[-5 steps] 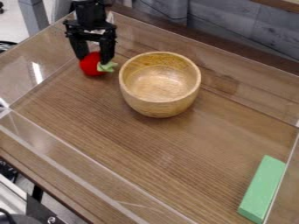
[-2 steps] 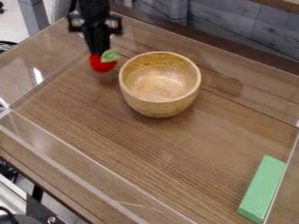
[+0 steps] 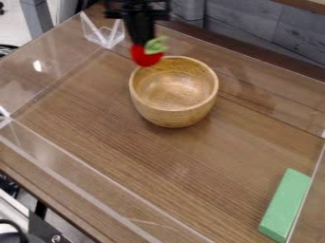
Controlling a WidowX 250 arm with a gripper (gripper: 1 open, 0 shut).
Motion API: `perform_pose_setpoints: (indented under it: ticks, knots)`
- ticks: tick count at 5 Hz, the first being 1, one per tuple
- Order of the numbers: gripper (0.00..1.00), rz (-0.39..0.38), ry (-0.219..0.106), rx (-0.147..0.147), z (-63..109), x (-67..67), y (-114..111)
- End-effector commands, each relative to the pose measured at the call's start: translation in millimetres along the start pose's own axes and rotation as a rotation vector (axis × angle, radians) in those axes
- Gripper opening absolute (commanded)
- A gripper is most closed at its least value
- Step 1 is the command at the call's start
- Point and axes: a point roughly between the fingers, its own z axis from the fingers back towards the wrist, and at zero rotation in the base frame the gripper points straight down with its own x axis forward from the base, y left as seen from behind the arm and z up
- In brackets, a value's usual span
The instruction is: Move the red fruit to the right
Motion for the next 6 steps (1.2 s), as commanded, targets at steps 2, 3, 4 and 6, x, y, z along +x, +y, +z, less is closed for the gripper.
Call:
perform_pose_setpoints:
  ticks: [2, 3, 4, 6]
  knots:
    - [0.0, -0.173, -0.037, -0.022, -1.6, -14.7, -82.3]
    - [0.0, -0.308, -0.009, -0.036, -16.8, -20.6, -123.4]
    - [0.0, -0.367, 0.025, -0.046, -40.4, -37.8, -157.1]
    - [0.0, -0.441, 0.078, -0.066, -81.3, -57.8, -173.0]
